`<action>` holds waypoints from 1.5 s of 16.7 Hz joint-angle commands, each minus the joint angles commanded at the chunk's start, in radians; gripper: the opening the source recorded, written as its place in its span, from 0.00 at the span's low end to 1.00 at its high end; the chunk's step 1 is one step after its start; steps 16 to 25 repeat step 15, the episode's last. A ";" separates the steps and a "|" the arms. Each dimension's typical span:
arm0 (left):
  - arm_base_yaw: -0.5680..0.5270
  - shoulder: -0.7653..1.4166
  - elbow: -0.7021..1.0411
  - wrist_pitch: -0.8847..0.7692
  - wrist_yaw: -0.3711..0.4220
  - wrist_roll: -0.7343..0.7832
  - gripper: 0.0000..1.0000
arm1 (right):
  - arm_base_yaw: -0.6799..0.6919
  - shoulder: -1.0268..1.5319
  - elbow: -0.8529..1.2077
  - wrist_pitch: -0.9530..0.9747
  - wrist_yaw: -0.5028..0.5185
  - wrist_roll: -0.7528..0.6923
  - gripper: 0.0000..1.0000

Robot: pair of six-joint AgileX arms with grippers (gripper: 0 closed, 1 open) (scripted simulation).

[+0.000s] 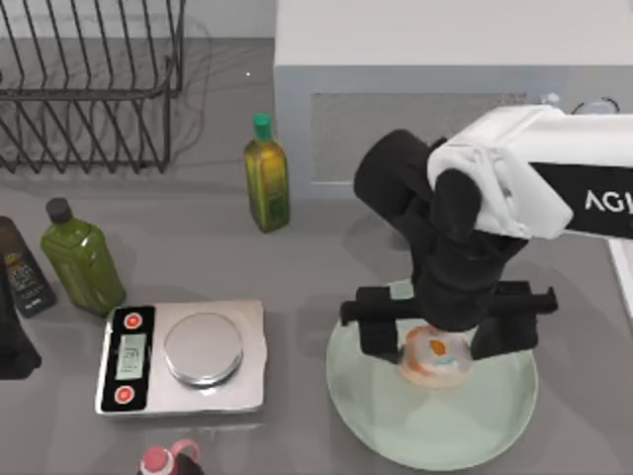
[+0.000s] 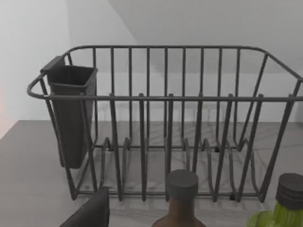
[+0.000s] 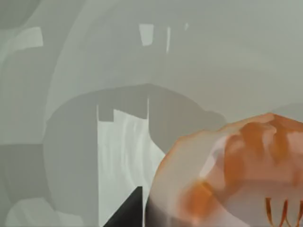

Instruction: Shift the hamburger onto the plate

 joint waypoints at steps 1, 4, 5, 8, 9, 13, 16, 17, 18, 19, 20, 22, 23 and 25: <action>0.000 0.000 0.000 0.000 0.000 0.000 1.00 | 0.000 0.000 0.000 0.000 0.000 0.000 0.38; 0.000 0.000 0.000 0.000 0.000 0.000 1.00 | 0.000 0.000 0.000 0.000 0.000 0.000 0.60; 0.000 0.000 0.000 0.000 0.000 0.000 1.00 | 0.000 0.000 0.000 0.000 0.000 0.000 0.68; 0.000 0.000 0.000 0.000 0.000 0.000 1.00 | 0.000 0.000 0.000 0.000 0.000 0.000 0.90; 0.000 0.000 0.000 0.000 0.000 0.000 1.00 | 0.000 0.000 0.000 0.000 0.000 0.000 0.98; 0.000 0.000 0.000 0.000 0.000 0.000 1.00 | 0.000 0.000 0.000 0.000 0.000 0.000 1.00; 0.000 0.000 0.000 0.000 0.000 0.000 1.00 | 0.000 0.000 0.000 0.000 0.000 0.000 1.00; 0.000 0.000 0.000 0.000 0.000 0.000 1.00 | 0.000 0.000 0.000 0.000 0.000 0.000 1.00; 0.000 0.000 0.000 0.000 0.000 0.000 1.00 | 0.000 0.000 0.000 0.000 0.000 0.000 1.00; 0.000 0.000 0.000 0.000 0.000 0.000 1.00 | 0.000 0.000 0.000 0.000 0.000 0.000 1.00; 0.000 0.000 0.000 0.000 0.000 0.000 1.00 | 0.000 0.000 0.000 0.000 0.000 0.000 1.00; 0.000 0.000 0.000 0.000 0.000 0.000 1.00 | 0.000 0.000 0.000 0.000 0.000 0.000 1.00; 0.000 0.000 0.000 0.000 0.000 0.000 1.00 | 0.000 0.000 0.000 0.000 0.000 0.000 1.00; 0.000 0.000 0.000 0.000 0.000 0.000 1.00 | 0.000 0.000 0.000 0.000 0.000 0.000 1.00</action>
